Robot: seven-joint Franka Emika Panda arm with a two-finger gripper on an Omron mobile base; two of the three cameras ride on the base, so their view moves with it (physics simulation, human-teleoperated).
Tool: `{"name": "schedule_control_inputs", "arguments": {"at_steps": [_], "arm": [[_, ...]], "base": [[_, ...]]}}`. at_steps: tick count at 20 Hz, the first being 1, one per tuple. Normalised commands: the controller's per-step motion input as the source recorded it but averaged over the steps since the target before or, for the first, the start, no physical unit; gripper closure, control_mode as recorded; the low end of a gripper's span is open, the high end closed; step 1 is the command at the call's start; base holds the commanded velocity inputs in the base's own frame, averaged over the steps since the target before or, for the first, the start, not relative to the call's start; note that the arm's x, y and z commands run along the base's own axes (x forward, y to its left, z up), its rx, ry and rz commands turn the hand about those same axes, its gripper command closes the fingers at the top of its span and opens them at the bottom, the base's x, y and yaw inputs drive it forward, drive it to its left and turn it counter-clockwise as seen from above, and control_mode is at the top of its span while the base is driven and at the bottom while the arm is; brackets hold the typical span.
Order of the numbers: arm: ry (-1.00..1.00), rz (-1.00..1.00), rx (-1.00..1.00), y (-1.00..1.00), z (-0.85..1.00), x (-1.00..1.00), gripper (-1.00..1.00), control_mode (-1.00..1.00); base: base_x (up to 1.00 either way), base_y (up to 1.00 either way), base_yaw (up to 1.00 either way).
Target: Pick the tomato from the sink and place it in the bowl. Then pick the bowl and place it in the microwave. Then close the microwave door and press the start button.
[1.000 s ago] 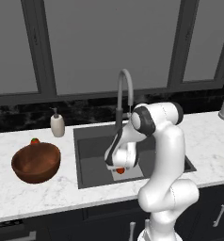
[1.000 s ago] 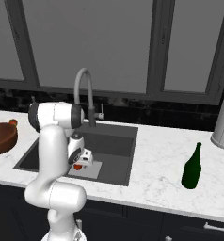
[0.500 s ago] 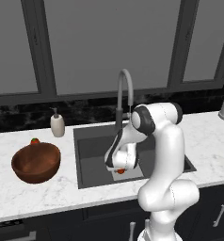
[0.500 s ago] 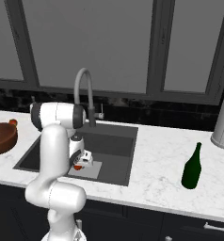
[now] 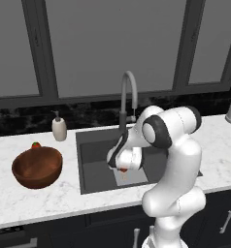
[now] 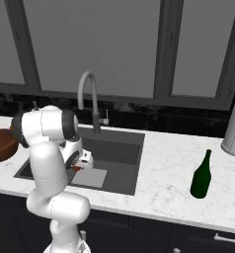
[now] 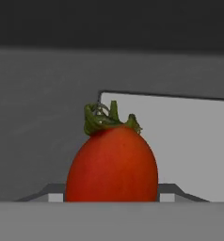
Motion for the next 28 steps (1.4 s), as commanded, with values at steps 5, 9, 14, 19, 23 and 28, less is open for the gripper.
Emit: {"name": "schedule_control_inputs", "arguments": {"at_steps": [5,9,14,19,23,28], "arm": [[-0.01,0.0,0.04,0.09,1.0,-0.06,1.0,-1.0],[0.0,0.0,0.05,0.09,1.0,0.0,1.0,-1.0],[0.0,0.01,0.03,0.14,1.0,-0.08,1.0,-1.0],[0.0,0.01,0.04,0.22,1.0,-0.2,1.0,-1.0],[0.04,0.0,0.02,0.56,0.74,-0.2,1.0,-1.0],[0.12,0.0,0.01,0.88,0.4,-0.1,1.0,-1.0]], "base": [[0.0,0.0,0.0],[0.0,0.0,0.0],[0.0,0.0,0.0],[0.0,0.0,0.0],[0.0,0.0,0.0],[0.0,0.0,0.0]]}}
